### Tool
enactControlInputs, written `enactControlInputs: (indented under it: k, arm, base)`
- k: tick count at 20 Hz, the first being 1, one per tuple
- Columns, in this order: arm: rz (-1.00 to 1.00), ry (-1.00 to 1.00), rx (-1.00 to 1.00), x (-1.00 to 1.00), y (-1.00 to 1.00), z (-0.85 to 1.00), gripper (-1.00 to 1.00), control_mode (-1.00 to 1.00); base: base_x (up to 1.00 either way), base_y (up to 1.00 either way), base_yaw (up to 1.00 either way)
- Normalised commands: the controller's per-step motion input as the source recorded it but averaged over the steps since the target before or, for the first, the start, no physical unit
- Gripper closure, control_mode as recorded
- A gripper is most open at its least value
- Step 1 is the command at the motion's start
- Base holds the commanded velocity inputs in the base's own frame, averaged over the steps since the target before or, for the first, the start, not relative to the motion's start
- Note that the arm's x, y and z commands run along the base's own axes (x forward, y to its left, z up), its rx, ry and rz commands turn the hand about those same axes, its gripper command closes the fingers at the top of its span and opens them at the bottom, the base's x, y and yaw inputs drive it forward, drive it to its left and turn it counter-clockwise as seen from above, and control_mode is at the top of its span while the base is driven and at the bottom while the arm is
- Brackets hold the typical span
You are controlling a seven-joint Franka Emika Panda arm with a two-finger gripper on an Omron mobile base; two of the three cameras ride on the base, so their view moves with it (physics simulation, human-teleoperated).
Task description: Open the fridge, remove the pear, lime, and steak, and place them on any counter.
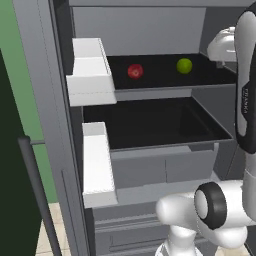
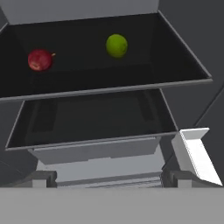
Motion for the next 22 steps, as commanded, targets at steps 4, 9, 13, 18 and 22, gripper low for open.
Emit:
enactControlInputs:
  k: [4, 9, 13, 18, 22]
  arm:
    - [0.01, 0.0, 0.0, 0.84, -0.03, -0.16, -1.0, -1.0]
    - [0.0, 0.0, 0.0, 1.0, -0.11, -0.37, -1.0, -1.0]
    - [0.0, 0.0, 0.0, 0.8, -0.02, -0.58, -1.0, -1.0]
    - [0.0, 0.0, 0.0, 0.61, -0.01, -0.44, -1.0, -1.0]
    - [0.0, 0.0, 0.0, 0.58, -0.12, -0.03, -1.0, -1.0]
  base:
    - [0.0, 0.0, 0.0]
    - [0.0, 0.0, 0.0]
    - [0.0, 0.0, 0.0]
    - [0.0, 0.0, 0.0]
    - [0.0, 0.0, 0.0]
